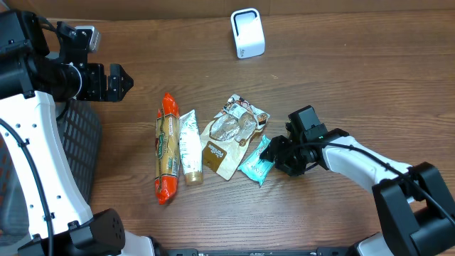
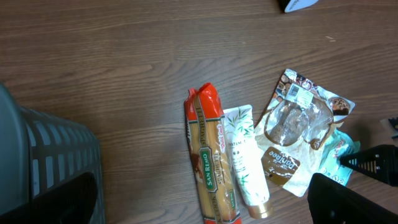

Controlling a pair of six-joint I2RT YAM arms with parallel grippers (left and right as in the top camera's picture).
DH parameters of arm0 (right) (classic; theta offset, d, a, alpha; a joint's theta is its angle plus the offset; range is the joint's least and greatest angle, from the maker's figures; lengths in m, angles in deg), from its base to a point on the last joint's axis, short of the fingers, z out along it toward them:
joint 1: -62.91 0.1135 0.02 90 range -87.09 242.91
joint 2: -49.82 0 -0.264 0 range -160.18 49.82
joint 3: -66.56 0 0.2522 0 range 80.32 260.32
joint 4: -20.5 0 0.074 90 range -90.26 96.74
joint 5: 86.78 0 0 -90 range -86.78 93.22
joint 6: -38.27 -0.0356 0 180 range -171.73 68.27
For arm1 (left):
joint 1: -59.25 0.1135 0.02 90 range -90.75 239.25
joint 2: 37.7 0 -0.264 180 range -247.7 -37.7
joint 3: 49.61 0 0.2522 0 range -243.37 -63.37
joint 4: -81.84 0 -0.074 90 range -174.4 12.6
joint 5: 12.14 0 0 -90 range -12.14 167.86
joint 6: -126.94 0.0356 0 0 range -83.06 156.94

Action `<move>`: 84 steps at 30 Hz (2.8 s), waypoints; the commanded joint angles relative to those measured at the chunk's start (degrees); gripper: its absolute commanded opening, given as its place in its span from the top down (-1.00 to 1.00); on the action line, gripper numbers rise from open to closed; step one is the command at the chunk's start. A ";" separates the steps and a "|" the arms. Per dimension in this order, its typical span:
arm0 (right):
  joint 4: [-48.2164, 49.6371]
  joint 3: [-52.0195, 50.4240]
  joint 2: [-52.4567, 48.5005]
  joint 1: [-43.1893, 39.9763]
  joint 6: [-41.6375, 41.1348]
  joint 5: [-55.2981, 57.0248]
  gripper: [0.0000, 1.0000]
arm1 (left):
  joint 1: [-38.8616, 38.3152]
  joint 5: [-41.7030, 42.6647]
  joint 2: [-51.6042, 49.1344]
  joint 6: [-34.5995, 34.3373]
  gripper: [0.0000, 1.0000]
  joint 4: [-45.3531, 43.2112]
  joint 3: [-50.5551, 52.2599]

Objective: Scan the item barcode

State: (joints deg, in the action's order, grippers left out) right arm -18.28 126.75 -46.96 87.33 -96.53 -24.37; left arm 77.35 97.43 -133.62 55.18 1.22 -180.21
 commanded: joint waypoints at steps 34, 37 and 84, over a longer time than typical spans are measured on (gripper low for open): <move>-48.06 29.20 3.69 3.28 15.04 63.98 0.93 | -0.13 1.20 -0.09 1.27 -0.99 -0.17 -0.26; -52.11 29.22 -1.20 3.26 14.03 67.36 0.93 | -0.13 1.20 -0.09 1.25 -0.99 -0.17 -0.26; -52.98 39.69 -18.27 18.60 13.81 54.45 -0.60 | -0.13 1.20 -0.09 1.27 -0.99 -0.17 -0.26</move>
State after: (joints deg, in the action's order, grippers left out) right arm -70.69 162.47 -65.49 105.97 -82.56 29.61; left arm 77.35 97.52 -133.62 55.18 1.18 -180.21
